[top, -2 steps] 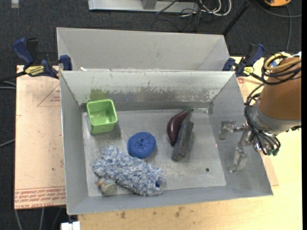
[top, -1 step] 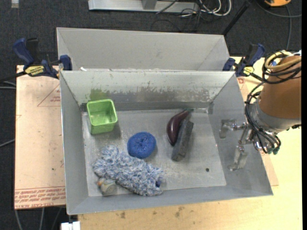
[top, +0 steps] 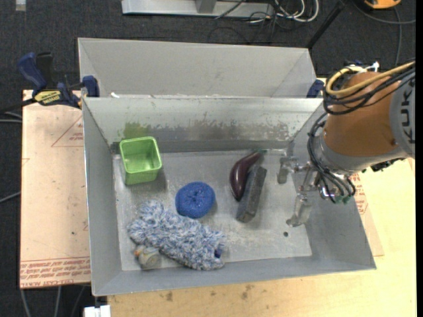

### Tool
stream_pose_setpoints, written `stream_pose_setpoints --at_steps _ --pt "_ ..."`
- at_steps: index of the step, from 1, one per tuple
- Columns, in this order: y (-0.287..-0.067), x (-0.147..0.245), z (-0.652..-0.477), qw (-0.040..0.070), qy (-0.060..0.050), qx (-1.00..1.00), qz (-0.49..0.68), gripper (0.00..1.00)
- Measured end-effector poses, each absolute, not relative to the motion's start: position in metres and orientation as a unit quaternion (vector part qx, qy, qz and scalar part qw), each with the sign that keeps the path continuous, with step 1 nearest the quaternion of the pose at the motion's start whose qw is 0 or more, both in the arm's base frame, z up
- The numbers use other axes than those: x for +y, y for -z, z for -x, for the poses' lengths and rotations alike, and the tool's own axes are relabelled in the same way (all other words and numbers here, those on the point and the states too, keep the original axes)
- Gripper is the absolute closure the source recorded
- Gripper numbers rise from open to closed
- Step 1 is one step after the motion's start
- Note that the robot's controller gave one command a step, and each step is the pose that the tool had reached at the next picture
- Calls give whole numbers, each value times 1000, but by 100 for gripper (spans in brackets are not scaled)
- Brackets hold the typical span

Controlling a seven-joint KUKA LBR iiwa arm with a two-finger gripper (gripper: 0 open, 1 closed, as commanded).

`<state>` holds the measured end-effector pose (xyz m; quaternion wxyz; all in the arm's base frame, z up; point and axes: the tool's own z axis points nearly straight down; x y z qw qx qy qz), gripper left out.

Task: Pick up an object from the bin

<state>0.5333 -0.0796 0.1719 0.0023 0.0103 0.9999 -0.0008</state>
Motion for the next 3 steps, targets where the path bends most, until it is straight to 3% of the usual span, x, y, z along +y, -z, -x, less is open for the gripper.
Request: stream_pose_setpoints --at_steps 1,2,3 --pt "-194 -67 -540 -5 -3 999 -32 0" --pt "-217 -64 -572 9 2 1000 -7 0" --pt "-158 -37 -576 2 0 992 124 0"
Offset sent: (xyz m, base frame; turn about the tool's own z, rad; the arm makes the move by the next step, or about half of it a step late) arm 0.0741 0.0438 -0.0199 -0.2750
